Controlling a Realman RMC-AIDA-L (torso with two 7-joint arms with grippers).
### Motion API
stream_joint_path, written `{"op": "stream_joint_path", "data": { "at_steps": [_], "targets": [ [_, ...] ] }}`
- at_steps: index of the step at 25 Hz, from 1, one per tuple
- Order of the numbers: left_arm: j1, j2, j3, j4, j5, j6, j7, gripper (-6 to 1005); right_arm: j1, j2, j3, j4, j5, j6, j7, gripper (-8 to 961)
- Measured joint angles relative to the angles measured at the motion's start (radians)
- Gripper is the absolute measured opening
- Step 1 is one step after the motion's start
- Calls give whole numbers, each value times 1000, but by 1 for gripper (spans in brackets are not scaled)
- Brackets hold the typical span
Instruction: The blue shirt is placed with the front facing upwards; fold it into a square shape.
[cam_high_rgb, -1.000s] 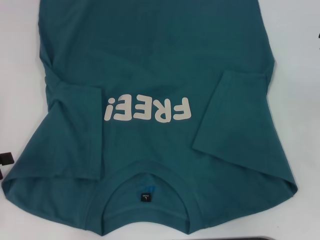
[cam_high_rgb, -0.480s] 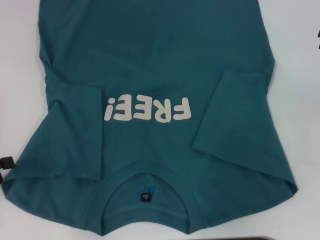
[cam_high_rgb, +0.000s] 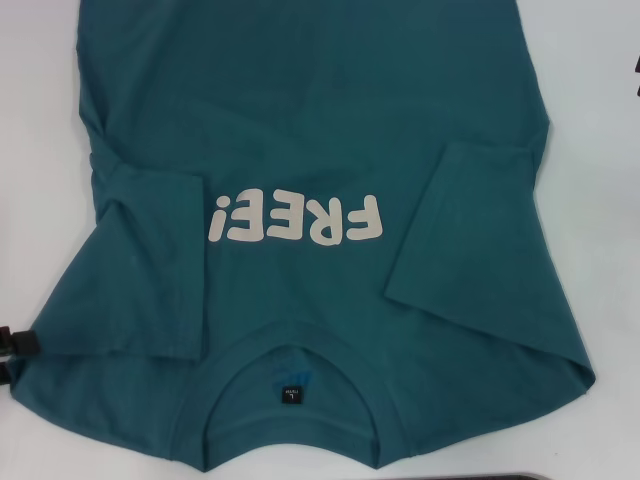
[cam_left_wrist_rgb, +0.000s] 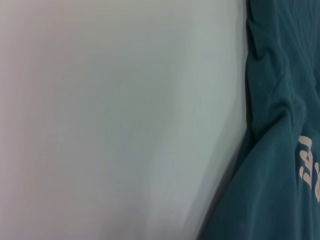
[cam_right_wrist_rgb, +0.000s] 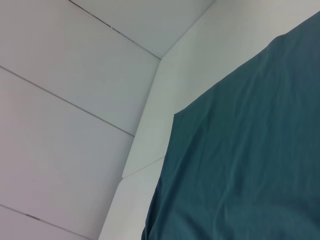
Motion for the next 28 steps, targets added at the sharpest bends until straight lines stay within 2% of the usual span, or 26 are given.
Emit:
{"op": "stream_joint_path", "data": {
  "at_steps": [5, 14, 28],
  "targets": [
    [-2, -3, 1, 1, 2, 18, 1, 731, 0, 0, 1, 0, 0, 1, -1, 652],
    [-34, -20, 1, 0, 6, 20, 2, 731, 0, -1, 1, 0, 0, 3, 0, 652],
    [-45, -25, 9, -2, 6, 19, 1, 732, 0, -2, 3, 0, 1, 2, 4, 652]
  ]
}}
